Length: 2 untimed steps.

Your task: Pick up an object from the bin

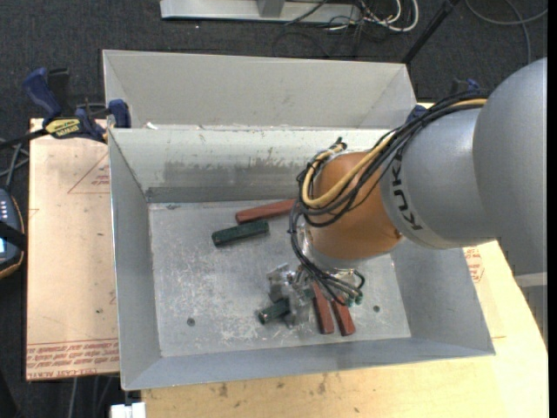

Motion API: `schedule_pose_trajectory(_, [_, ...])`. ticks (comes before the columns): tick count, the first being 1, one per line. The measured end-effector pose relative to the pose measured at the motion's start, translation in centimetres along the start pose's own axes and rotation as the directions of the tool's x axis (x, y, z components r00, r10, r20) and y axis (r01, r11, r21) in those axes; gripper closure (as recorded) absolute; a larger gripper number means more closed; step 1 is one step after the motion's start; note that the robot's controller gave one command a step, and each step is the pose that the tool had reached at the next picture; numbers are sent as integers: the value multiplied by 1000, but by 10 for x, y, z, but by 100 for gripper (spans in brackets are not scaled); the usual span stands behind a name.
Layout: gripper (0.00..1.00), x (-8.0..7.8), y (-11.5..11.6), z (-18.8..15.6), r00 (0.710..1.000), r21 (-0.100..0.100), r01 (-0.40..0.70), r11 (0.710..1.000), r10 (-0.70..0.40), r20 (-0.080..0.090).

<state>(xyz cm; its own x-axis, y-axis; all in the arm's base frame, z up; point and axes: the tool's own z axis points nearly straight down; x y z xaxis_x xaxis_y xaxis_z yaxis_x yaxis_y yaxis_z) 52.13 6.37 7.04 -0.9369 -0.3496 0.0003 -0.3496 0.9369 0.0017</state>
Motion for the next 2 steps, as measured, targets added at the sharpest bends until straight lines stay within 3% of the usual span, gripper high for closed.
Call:
schedule_pose_trajectory(1, [100,0,0,0,1000,0,0,1000,0,0])
schedule_pose_trajectory(2, [100,-19,-5,-156,1000,2,4,1000,-4,5])
